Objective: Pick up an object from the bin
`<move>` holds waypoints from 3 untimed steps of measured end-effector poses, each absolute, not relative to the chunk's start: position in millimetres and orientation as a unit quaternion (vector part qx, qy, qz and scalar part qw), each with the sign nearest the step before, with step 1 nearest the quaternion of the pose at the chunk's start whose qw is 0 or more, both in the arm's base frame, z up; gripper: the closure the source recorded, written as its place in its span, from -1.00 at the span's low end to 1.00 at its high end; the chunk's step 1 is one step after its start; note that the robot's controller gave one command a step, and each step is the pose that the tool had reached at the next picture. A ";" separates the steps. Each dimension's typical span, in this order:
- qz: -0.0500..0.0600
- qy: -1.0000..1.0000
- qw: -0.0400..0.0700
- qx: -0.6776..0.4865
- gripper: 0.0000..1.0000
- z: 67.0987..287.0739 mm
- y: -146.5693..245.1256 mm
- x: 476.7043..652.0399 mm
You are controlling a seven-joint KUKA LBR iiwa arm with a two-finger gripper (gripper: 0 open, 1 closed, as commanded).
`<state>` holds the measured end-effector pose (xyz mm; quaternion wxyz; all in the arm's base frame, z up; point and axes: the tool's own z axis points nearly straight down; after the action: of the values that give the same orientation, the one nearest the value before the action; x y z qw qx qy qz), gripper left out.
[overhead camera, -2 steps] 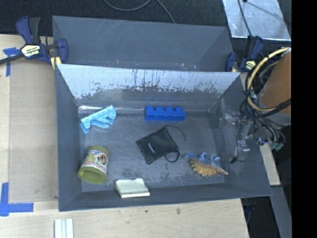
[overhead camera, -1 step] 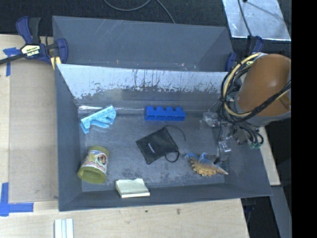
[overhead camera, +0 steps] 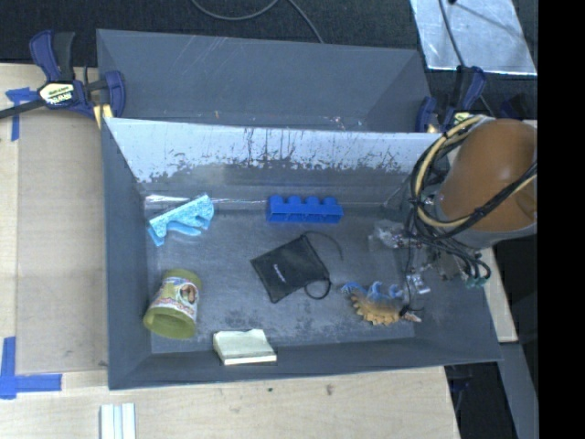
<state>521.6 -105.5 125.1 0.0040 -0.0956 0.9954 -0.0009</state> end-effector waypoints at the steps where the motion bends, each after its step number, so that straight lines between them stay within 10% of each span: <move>1: -0.003 0.979 0.004 -0.204 -1.00 88.0 -95.9 522.0; 3: -0.003 0.977 0.004 -0.211 -1.00 79.1 -82.2 517.5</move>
Offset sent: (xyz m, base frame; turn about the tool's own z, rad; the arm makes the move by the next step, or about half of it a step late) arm -0.0019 -0.0044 -0.0310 -0.3434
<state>517.5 -82.2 79.1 0.0040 -0.2111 0.9775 -0.0035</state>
